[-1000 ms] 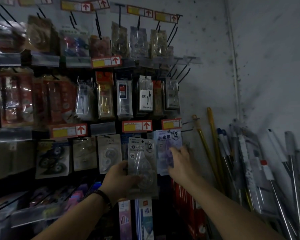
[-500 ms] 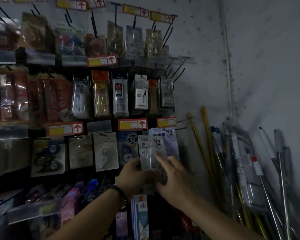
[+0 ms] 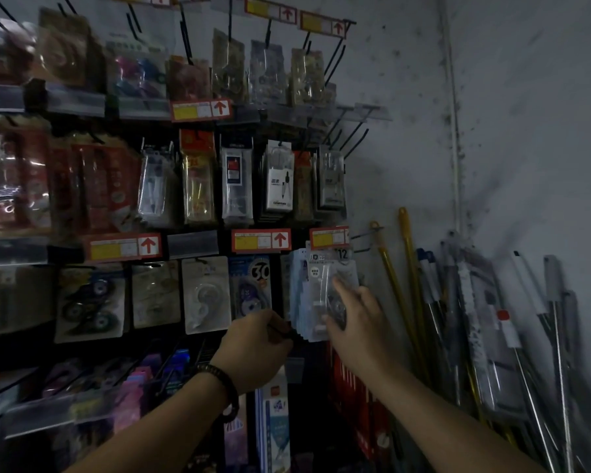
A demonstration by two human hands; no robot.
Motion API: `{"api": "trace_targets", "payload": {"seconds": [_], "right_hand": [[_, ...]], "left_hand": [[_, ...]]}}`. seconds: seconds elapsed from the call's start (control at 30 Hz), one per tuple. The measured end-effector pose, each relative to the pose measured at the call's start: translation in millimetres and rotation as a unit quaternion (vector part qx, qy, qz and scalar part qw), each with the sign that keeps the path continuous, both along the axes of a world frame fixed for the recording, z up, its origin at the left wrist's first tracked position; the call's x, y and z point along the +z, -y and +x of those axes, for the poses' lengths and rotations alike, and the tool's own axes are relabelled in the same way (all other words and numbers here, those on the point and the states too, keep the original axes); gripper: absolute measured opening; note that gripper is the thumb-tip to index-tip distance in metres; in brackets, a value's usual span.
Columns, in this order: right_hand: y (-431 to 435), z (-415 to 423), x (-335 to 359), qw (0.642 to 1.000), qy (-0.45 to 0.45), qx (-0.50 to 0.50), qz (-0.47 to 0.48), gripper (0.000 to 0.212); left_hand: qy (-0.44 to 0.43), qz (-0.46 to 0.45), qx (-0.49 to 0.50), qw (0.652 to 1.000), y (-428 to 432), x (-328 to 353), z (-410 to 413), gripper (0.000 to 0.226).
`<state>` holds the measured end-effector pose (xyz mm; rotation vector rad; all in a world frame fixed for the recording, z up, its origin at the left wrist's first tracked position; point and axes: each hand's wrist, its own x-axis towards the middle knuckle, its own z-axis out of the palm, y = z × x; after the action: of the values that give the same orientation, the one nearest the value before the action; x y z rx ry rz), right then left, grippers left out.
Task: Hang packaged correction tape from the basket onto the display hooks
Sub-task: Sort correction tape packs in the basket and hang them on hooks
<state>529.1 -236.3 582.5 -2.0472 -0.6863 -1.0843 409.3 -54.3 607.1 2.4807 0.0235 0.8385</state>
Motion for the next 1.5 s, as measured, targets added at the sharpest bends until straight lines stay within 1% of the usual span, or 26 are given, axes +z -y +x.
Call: {"api": "trace_targets", "payload": {"seconds": [0.17,0.33,0.5,0.6,0.67,0.77,0.9,0.93,0.97,1.03,1.1,1.13,1.27,1.3,1.37,1.43,1.5], "right_hand": [[0,8,6,0.999,-0.007,0.001,-0.049,0.073],[-6,16,12,0.997,-0.025,-0.026,-0.068,0.07],[-23,23,10,0.992,-0.092,-0.038,-0.073,0.07],[-25,17,1,0.99,-0.099,-0.031,-0.096,0.061],[-23,7,-6,0.989,-0.101,-0.026,-0.105,0.057],[-23,-13,-16,0.987,-0.114,-0.027,-0.113,0.06],[-27,-63,-33,0.983,-0.118,-0.024,-0.137,0.046],[-28,-78,-40,0.982,-0.117,-0.02,-0.146,0.044],[-30,-92,-47,0.981,-0.112,-0.014,-0.157,0.042],[-37,-123,-67,0.977,-0.111,0.007,-0.184,0.04],[-48,-151,-94,0.97,-0.118,0.049,-0.208,0.039],[-55,-165,-111,0.966,-0.124,0.071,-0.216,0.04],[-85,-210,-195,0.945,-0.153,0.148,-0.247,0.038],[-90,-222,-217,0.938,-0.169,0.159,-0.259,0.039],[-100,-244,-264,0.918,-0.214,0.175,-0.282,0.04],[-109,-265,-313,0.897,-0.264,0.205,-0.29,0.039],[-116,-279,-362,0.872,-0.311,0.224,-0.304,0.039]], "left_hand": [[0.014,0.025,0.019,0.999,-6,-1,-1,0.018],[0.01,0.034,0.013,0.999,-12,-4,-1,0.014],[-0.001,0.076,0.018,0.997,-17,-9,-14,0.01],[-0.021,0.084,0.023,0.996,-26,-16,-31,0.007],[-0.038,0.097,0.029,0.994,-34,-24,-45,0.008],[-0.065,0.114,0.032,0.991,-45,-42,-73,0.007],[-0.105,0.125,0.066,0.984,-64,-78,-115,0.004],[-0.111,0.125,0.069,0.984,-70,-89,-127,0.005],[-0.118,0.129,0.071,0.982,-74,-101,-139,0.012],[-0.128,0.138,0.074,0.979,-79,-127,-166,0.026],[-0.134,0.136,0.087,0.978,-87,-162,-190,0.03],[-0.145,0.135,0.092,0.976,-92,-183,-203,0.028],[-0.212,0.124,0.101,0.964,-106,-267,-264,0.005],[-0.231,0.116,0.102,0.961,-108,-285,-279,0.005],[-0.261,0.095,0.115,0.954,-119,-325,-306,0.011],[-0.285,0.071,0.154,0.944,-132,-368,-330,0.004],[-0.302,0.058,0.169,0.936,-137,-410,-353,0.013]]}}
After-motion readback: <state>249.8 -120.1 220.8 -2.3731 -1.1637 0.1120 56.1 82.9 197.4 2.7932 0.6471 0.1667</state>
